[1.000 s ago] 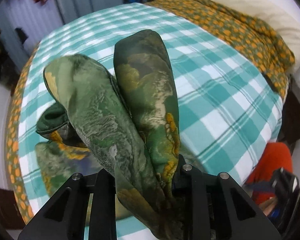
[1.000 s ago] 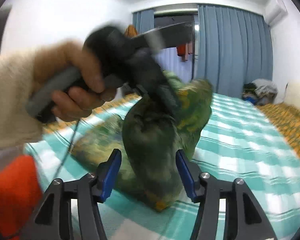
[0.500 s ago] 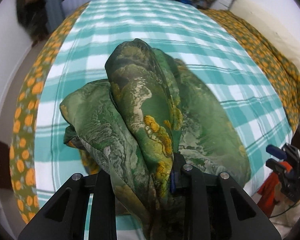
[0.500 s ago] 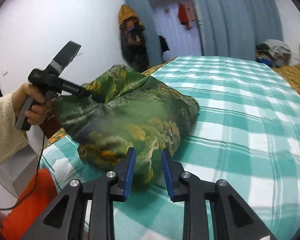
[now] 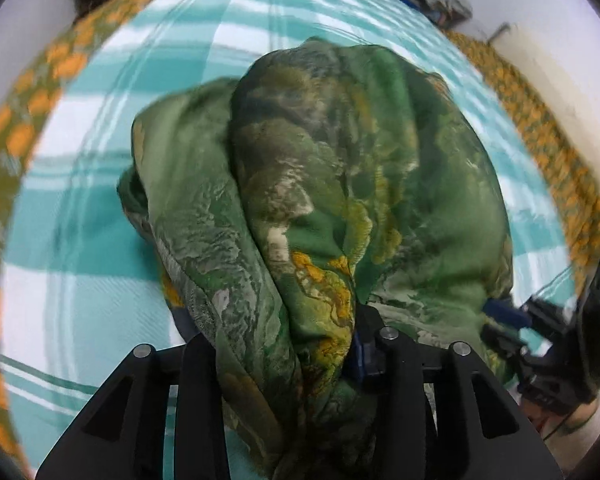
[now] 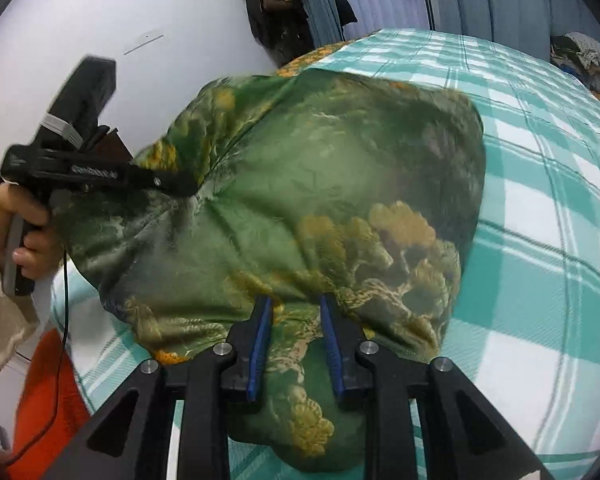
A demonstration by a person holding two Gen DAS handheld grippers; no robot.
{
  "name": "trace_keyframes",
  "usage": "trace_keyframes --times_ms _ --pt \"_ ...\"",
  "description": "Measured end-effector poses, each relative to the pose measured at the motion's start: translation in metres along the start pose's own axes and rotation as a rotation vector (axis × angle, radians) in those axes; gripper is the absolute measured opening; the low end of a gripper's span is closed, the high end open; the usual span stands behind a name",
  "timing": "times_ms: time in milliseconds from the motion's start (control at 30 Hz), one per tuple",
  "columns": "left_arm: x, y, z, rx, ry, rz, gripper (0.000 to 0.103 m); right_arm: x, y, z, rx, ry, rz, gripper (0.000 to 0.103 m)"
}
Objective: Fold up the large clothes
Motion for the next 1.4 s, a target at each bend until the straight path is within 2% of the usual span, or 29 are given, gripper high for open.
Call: trace_keyframes --times_ms 100,233,300,400,533,633,700,767,833,967,1000,1067,1133,1200,1267,1300,1400 --pt "0.004 -0.002 0.014 0.075 0.069 -0.022 0.04 0.003 -0.003 0.007 0.024 0.009 -0.003 0.024" --pt "0.005 -0.001 0.011 0.066 0.051 -0.027 0.041 0.003 -0.004 0.006 0.019 0.019 0.015 0.024" --pt "0.006 0.0 0.01 0.066 0.052 -0.027 0.041 -0.007 -0.004 0.005 0.009 0.021 0.073 0.025" --pt "0.007 0.001 0.011 0.072 0.06 -0.03 0.041 -0.037 -0.003 0.004 -0.019 0.025 0.167 0.025" --pt "0.009 0.0 0.014 0.069 0.053 -0.04 0.041 -0.101 -0.001 0.001 -0.002 -0.004 0.108 0.025" --pt "0.013 0.001 0.016 0.08 0.06 -0.048 0.041 -0.14 -0.032 0.005 -0.018 -0.017 0.127 0.025" --pt "0.016 0.002 0.02 0.086 0.063 -0.051 0.041 -0.15 -0.062 0.006 -0.021 -0.039 0.16 0.025" --pt "0.019 0.002 0.025 0.082 0.07 -0.051 0.041 -0.15 -0.103 0.005 -0.021 -0.071 0.206 0.025" --pt "0.021 0.0 0.029 0.08 0.078 -0.049 0.04 -0.142 -0.125 0.004 -0.024 -0.079 0.245 0.025" --pt "0.022 0.002 0.031 0.099 0.076 -0.051 0.041 -0.152 -0.125 0.002 -0.056 -0.091 0.299 0.025" --pt "0.023 0.003 0.03 0.102 0.075 -0.053 0.041 -0.159 -0.12 0.004 -0.051 -0.074 0.296 0.025" --pt "0.022 0.004 0.029 0.103 0.075 -0.058 0.041 -0.181 -0.107 0.011 -0.039 -0.05 0.227 0.025" --pt "0.024 0.006 0.03 0.102 0.08 -0.06 0.041 -0.198 -0.104 0.023 -0.065 -0.075 0.178 0.028" --pt "0.024 0.007 0.028 0.093 0.081 -0.058 0.041 -0.202 -0.119 0.037 -0.082 -0.087 0.186 0.03" --pt "0.025 0.006 0.027 0.077 0.083 -0.049 0.041 -0.189 -0.15 0.056 -0.054 -0.026 0.27 0.029" --pt "0.025 0.004 0.028 0.065 0.083 -0.043 0.041 -0.179 -0.165 0.062 -0.013 0.02 0.3 0.029" --pt "0.021 0.001 0.023 0.064 0.085 -0.042 0.041 -0.176 -0.167 0.069 0.024 0.052 0.282 0.028"
Point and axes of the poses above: each gripper's, at about its wrist camera, not at the fingertips, and y roughly against the way its jaws point, z to its left, x to its underside, the point moved 4 cm from there along -y, roughly the way its jaws point, and after that the axes turned 12 degrees about x, right-handed, at the moved point
